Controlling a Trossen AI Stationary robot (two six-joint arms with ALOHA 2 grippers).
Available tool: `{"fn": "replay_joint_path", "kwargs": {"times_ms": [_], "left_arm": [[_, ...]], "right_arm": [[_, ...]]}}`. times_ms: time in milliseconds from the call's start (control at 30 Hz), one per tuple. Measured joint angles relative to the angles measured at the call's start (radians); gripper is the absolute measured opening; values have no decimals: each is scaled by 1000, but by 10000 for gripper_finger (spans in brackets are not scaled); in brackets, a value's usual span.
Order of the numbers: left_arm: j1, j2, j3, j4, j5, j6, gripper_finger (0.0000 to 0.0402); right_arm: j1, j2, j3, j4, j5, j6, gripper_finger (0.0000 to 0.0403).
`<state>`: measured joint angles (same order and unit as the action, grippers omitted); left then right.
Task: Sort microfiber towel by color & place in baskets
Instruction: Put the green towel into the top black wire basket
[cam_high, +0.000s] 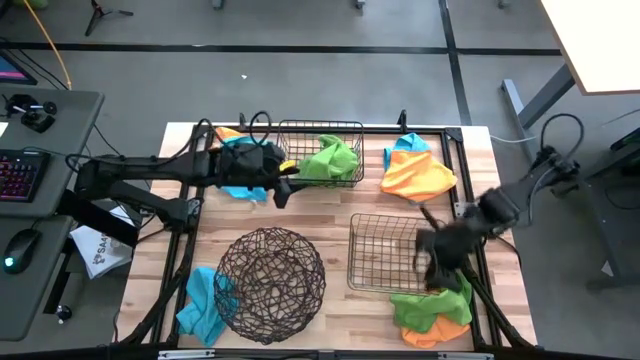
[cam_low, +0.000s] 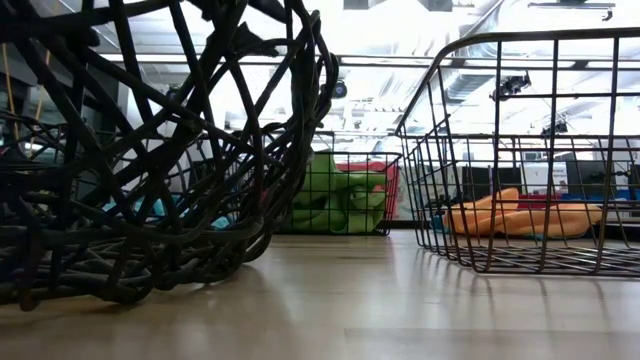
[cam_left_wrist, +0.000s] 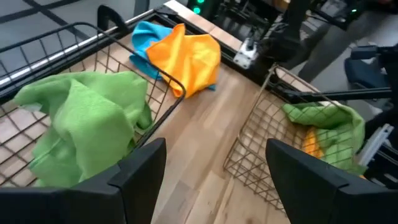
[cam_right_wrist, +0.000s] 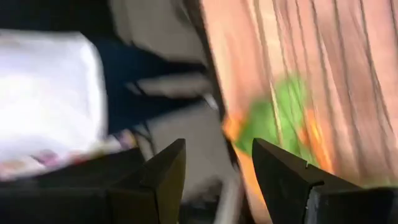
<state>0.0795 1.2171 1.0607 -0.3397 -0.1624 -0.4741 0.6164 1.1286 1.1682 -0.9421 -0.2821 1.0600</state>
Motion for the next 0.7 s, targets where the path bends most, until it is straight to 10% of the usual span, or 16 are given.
{"fn": "replay_joint_path", "kwargs": {"times_ms": [267, 700], "left_arm": [[-9, -2, 0, -1, -9, 25, 262], [-8, -2, 0, 1, -9, 66, 262]], "right_arm": [[216, 131, -37, -46, -27, 35, 181], [222, 234, -37, -97, 63, -29, 181]]}}
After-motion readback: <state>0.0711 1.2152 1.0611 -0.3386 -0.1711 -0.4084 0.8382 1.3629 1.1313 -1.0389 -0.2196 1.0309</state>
